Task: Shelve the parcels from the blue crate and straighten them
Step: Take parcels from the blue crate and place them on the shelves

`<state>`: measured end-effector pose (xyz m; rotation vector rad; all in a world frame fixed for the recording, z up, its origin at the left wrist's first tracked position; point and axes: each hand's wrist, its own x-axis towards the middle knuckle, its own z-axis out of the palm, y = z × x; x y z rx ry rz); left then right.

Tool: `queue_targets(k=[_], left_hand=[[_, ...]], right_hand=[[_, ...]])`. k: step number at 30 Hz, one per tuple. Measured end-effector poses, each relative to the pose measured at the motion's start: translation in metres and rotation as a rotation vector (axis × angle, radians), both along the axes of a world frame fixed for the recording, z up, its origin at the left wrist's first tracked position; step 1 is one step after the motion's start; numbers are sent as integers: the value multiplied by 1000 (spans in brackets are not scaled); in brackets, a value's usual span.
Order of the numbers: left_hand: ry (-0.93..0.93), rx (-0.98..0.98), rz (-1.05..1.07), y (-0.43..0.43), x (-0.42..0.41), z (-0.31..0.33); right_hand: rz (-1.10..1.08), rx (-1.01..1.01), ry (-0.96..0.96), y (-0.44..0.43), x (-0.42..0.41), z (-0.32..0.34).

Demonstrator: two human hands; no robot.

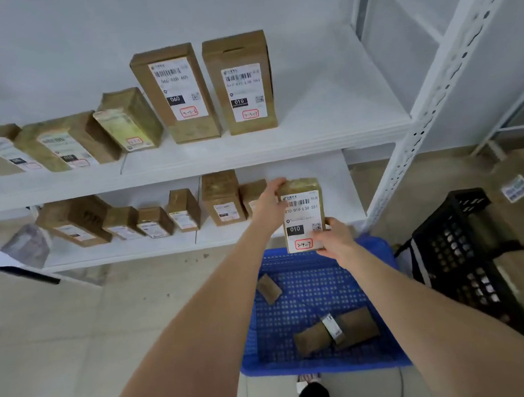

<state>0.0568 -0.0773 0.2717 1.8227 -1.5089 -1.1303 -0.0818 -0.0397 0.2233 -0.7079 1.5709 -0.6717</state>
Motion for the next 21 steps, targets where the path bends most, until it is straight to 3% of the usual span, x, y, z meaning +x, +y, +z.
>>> queue_targets(k=[8, 21], left_hand=[[-104, -39, -65, -69, -6, -104], [-73, -115, -123, -169, -10, -245]], right_hand=[[-98, -53, 142, -73, 2, -113], [-148, -280, 180, -174, -5, -278]])
